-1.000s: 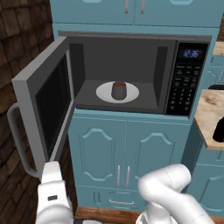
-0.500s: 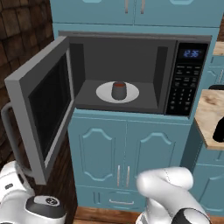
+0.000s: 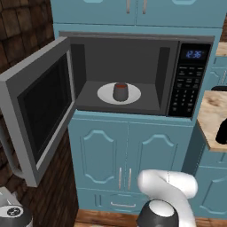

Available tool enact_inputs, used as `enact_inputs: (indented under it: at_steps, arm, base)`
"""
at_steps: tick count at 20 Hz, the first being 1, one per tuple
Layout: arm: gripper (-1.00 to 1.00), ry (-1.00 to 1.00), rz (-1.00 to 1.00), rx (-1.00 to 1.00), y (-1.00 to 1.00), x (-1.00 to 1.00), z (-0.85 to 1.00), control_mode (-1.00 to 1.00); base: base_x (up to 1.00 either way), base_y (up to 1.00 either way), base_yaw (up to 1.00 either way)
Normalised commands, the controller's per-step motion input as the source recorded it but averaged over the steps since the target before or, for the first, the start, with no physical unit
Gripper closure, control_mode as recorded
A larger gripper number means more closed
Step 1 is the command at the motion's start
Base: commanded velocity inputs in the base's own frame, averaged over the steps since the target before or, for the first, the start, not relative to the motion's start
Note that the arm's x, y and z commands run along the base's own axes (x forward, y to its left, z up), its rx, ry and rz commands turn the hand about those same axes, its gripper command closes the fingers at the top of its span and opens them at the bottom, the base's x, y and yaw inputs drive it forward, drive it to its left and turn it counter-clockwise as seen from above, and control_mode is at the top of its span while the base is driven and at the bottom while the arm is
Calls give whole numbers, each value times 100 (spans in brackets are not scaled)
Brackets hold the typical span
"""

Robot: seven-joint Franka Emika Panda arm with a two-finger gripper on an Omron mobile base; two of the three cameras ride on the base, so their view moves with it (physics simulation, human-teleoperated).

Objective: Place the microwavable item in the microwave. Then, close the microwave door and press the start button.

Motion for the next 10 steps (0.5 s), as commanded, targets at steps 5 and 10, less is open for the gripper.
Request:
enact_inputs:
  at_steps: [5,10]
  arm:
    - [-100,0,-12,-10,7,81,-24,-100]
    - [-100,-3,-18,-1,-72,20,3,-100]
  base:
    - [0,0,0]
    - [0,0,0]
